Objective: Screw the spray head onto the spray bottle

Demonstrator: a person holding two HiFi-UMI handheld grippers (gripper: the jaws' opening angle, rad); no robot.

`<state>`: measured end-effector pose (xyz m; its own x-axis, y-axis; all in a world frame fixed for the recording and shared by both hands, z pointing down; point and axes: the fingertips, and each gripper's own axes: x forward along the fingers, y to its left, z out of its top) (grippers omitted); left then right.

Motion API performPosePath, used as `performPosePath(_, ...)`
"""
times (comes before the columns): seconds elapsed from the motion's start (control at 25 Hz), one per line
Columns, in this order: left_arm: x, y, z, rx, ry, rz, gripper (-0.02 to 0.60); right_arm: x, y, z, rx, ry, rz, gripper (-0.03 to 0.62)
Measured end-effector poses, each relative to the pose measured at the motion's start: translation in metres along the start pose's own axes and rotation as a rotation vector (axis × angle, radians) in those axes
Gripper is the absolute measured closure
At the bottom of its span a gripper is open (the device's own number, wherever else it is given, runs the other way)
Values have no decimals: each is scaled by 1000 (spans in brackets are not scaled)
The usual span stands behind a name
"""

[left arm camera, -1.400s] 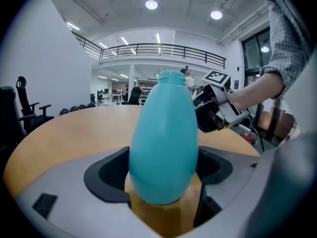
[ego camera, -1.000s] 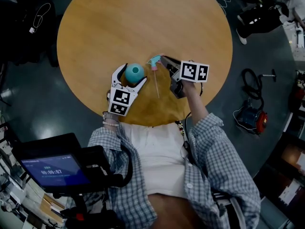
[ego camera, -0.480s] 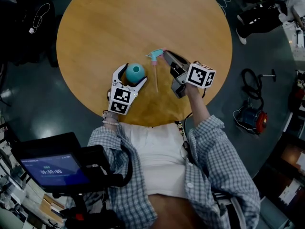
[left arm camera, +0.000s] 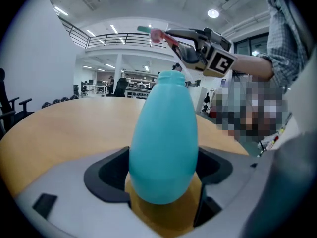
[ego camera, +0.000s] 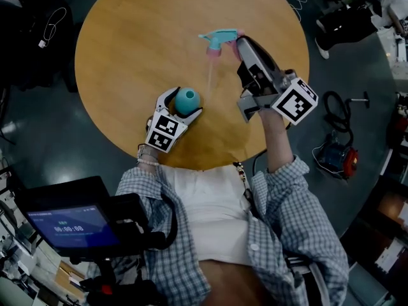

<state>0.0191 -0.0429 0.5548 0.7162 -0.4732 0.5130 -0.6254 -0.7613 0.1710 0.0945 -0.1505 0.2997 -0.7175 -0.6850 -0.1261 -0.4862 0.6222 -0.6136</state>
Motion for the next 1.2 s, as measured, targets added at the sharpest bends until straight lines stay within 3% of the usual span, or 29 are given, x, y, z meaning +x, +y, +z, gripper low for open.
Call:
performPosePath(0.28, 3, -16, 11, 18, -17, -64, 169, 13, 35, 25, 16, -85, 109, 569)
performPosePath(0.68, 1, -24, 45, 29, -60, -92, 169, 13, 34, 16, -8, -53, 122, 569)
performPosePath(1.2, -14, -10, 67, 9, -124, -77, 169, -1, 63, -46, -269, 88, 155, 569)
